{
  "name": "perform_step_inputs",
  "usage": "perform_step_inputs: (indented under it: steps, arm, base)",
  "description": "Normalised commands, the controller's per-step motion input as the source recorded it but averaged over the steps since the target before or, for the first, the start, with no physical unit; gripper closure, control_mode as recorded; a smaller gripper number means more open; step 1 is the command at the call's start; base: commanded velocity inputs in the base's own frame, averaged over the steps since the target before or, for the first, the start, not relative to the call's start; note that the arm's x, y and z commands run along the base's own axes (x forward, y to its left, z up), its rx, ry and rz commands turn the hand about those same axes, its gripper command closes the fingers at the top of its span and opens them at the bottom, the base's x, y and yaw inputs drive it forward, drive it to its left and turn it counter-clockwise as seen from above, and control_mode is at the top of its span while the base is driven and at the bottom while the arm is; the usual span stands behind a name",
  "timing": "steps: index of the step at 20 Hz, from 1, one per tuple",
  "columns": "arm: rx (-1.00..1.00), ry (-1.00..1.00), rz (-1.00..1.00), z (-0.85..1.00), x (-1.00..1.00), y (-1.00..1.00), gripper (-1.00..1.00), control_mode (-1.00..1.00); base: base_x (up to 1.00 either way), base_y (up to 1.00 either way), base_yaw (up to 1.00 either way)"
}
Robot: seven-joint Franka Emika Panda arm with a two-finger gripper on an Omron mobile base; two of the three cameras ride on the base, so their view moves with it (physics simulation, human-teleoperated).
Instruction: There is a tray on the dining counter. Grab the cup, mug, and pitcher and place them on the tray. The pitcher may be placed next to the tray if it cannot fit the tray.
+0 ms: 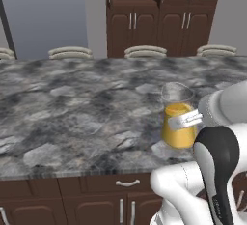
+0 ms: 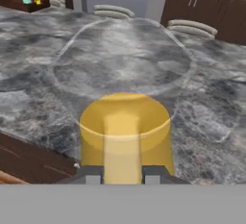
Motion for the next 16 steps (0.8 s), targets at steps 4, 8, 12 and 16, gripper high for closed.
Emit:
perform_step_inputs:
  steps: [4,8,12,16]
  arm:
    - [0.0,0.0,0.0,0.0,0.0,0.0,1.0,1.0]
    - [0.0,0.0,0.0,0.0,0.0,0.0,1.0,1.0]
    - [0.0,0.0,0.0,0.0,0.0,0.0,1.0,1.0]
    - [0.0,0.0,0.0,0.0,0.0,0.0,1.0,1.0]
  base:
    - [-0.35,0.93,0.02]
    - [0.27,1.0,-0.05]
    - [0.44,1.0,-0.12]
    - [0.28,1.0,-0.14]
